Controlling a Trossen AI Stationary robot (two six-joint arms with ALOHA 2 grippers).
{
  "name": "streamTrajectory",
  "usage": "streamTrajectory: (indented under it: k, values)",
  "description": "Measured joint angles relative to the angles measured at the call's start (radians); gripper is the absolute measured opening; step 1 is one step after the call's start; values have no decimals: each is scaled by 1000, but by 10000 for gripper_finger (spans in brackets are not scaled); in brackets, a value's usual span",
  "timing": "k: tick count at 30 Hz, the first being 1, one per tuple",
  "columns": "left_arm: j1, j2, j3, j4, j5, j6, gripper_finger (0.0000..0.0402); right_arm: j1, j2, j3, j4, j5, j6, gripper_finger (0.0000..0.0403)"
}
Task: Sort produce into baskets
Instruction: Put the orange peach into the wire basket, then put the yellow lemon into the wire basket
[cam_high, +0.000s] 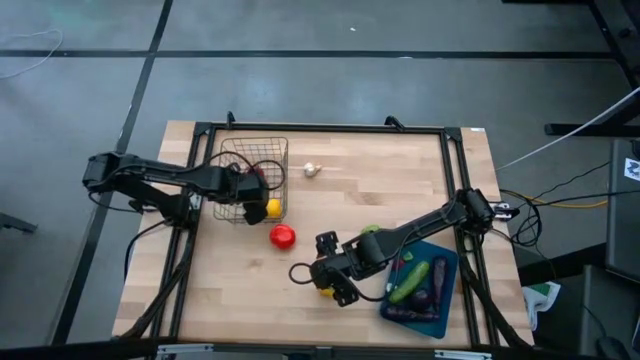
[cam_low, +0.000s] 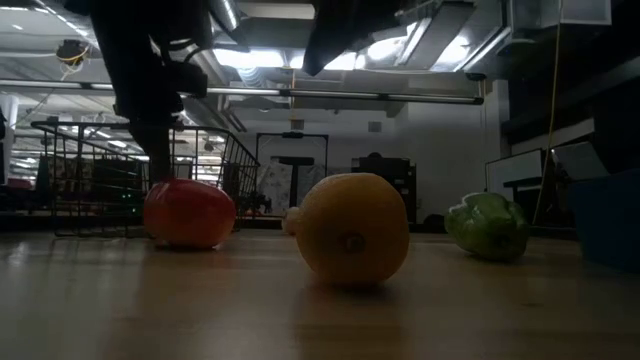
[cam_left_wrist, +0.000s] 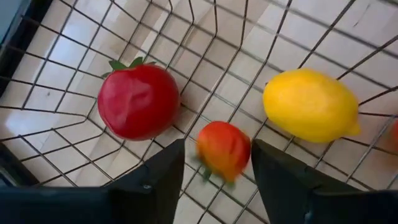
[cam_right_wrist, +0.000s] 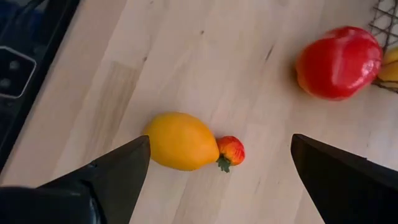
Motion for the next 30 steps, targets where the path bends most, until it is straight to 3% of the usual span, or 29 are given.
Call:
streamTrajectory:
  k: [11, 30]
  values:
    - [33, 11, 0, 2, 58, -11, 218, 0, 0, 0, 2, -1, -204, 385]
    - [63, 11, 0, 46, 64, -25, 210, 2, 0, -139, 140, -54, -596, 385]
